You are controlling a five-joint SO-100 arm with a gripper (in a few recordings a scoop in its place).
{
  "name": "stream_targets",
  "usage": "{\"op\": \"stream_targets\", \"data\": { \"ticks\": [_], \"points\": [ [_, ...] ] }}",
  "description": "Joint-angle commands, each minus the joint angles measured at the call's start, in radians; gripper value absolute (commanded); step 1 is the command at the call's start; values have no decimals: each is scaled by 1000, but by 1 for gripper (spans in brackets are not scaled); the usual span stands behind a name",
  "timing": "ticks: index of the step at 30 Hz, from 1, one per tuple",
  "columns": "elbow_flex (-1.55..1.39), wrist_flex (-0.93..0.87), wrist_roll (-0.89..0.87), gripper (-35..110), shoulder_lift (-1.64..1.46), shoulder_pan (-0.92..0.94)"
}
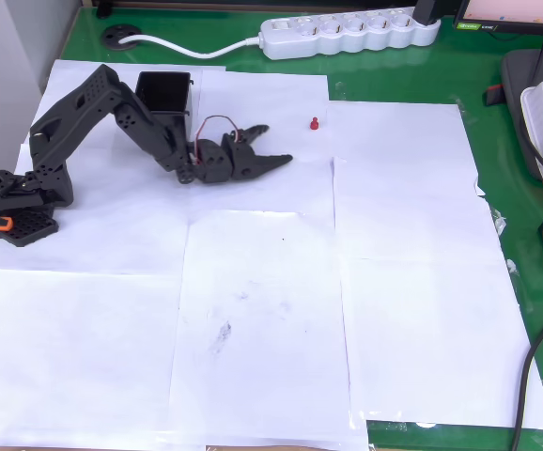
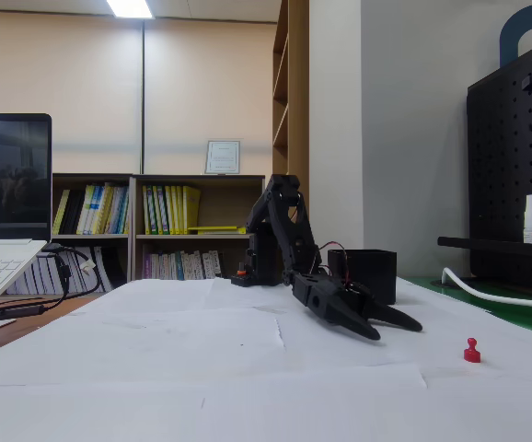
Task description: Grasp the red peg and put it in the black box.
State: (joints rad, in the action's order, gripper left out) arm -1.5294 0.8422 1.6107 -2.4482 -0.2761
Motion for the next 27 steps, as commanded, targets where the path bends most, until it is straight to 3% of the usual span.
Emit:
{"op": "stream_targets", "data": {
  "ticks": [1, 10, 27],
  "points": [
    [-213, -63, 2, 50, -48, -34],
    [-618, -307, -23, 50, -252, -41],
    [-781, -500, -195, 49, -316, -77]
  ]
}}
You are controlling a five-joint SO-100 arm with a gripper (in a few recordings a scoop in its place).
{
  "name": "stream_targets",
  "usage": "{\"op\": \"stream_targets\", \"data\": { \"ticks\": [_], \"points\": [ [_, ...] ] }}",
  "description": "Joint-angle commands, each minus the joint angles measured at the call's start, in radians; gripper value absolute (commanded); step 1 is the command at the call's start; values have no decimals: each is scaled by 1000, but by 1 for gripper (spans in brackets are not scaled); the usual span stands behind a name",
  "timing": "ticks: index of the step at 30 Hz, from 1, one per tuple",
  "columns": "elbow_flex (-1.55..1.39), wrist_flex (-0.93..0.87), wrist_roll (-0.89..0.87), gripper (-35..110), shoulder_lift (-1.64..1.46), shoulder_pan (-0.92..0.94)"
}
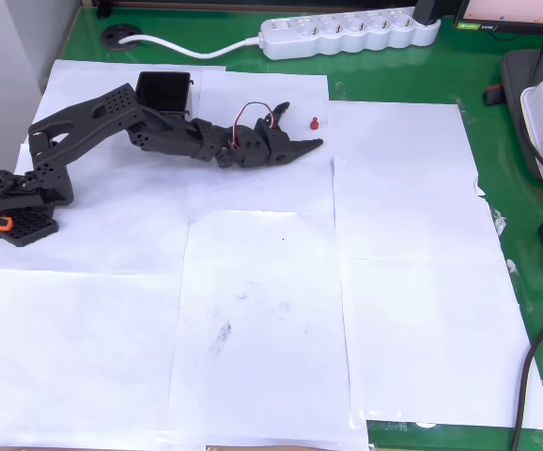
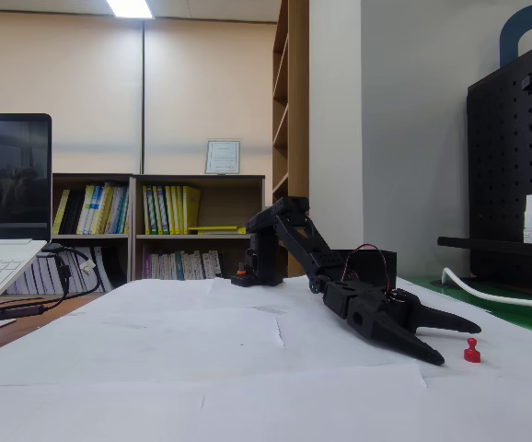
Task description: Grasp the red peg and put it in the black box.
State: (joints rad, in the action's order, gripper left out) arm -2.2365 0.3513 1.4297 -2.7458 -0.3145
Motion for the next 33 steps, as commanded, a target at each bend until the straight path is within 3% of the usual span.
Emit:
{"op": "stream_targets", "data": {
  "ticks": [1, 26, 29, 32, 33],
  "points": [
    [-89, -11, -18, 49, -26, -43],
    [-258, -114, -6, 48, -81, -80],
    [-262, -114, 8, 40, -86, -80],
    [-268, -123, -18, 14, -86, -80],
    [-273, -135, -18, 14, -86, -78]
  ]
}}
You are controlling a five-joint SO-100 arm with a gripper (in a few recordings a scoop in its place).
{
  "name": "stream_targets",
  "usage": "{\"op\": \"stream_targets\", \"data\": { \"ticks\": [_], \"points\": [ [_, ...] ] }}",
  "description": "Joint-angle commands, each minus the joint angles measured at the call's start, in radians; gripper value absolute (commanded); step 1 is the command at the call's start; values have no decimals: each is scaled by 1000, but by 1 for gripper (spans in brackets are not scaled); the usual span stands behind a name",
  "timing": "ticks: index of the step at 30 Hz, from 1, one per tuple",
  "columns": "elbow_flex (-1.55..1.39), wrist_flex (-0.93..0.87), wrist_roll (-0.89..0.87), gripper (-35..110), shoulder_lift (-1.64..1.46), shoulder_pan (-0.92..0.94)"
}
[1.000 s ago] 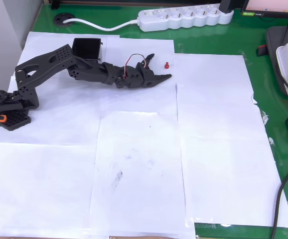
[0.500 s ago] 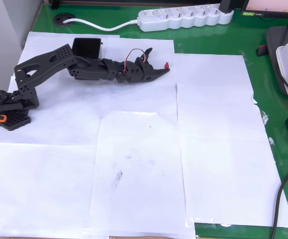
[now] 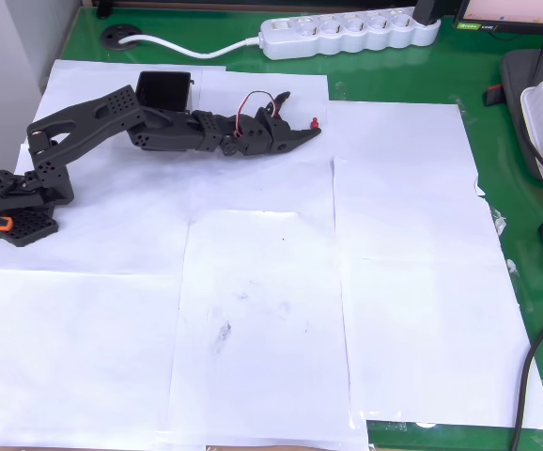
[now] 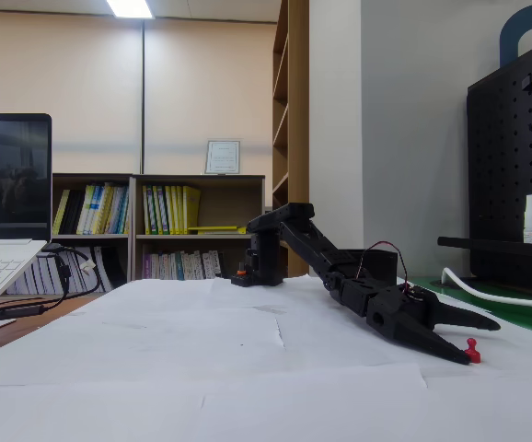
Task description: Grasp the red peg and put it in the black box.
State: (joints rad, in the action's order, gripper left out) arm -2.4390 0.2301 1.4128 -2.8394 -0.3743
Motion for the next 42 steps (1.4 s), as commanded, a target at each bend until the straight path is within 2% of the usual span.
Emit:
{"op": "stream_targets", "data": {
  "ticks": [1, 5, 19, 25, 32, 37, 42],
  "points": [
    [-72, -20, 0, 14, 8, -18],
    [-72, -31, 6, 0, 8, -17],
    [-75, -106, 60, 0, 57, -11],
    [-268, -422, 66, 0, 187, -2],
    [-460, -638, 77, 0, 411, -40],
    [-480, -767, 72, 0, 624, -91],
    [-433, -1086, 51, 0, 896, -150]
  ]
}}
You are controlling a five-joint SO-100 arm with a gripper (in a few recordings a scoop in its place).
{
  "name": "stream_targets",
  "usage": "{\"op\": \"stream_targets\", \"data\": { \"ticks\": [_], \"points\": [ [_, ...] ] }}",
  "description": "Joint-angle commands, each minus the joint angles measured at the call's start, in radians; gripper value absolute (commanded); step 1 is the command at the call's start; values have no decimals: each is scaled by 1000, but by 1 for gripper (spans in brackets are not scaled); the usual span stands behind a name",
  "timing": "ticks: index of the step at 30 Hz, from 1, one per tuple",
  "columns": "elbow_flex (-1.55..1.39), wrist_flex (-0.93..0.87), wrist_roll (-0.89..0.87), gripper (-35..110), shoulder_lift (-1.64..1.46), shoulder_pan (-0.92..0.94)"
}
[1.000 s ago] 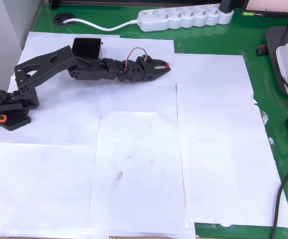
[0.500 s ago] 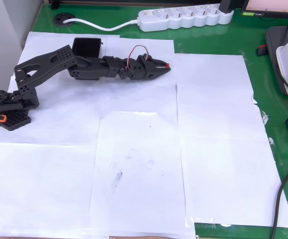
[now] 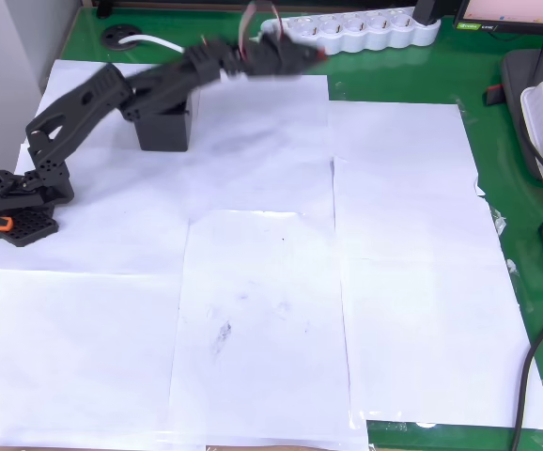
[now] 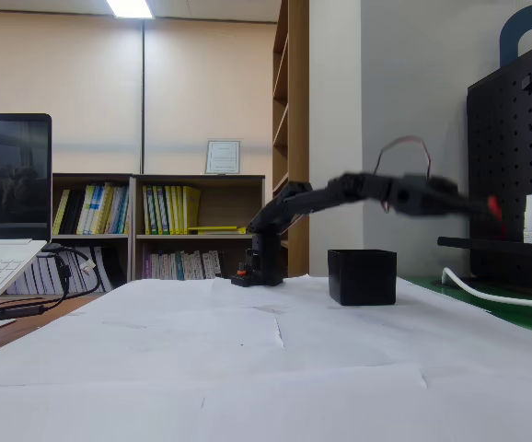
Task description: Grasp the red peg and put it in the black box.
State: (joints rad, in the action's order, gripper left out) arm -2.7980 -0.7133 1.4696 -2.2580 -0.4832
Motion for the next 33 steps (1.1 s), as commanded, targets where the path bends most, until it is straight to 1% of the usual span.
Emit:
{"op": "stream_targets", "data": {
  "ticks": [1, 8, 11, 15, 20, 25, 27, 30, 33],
  "points": [
    [-51, -207, -9, 0, 371, -55],
    [130, -649, -5, 0, 698, -141],
    [212, -801, -15, 0, 785, -175],
    [360, -950, -25, 0, 859, -199],
    [492, -1114, 6, 0, 888, -193],
    [635, -1170, -11, 0, 899, -195],
    [657, -1167, -57, 1, 902, -202],
    [667, -1170, -92, 7, 914, -219],
    [667, -1173, -95, 10, 914, -238]
  ]
}}
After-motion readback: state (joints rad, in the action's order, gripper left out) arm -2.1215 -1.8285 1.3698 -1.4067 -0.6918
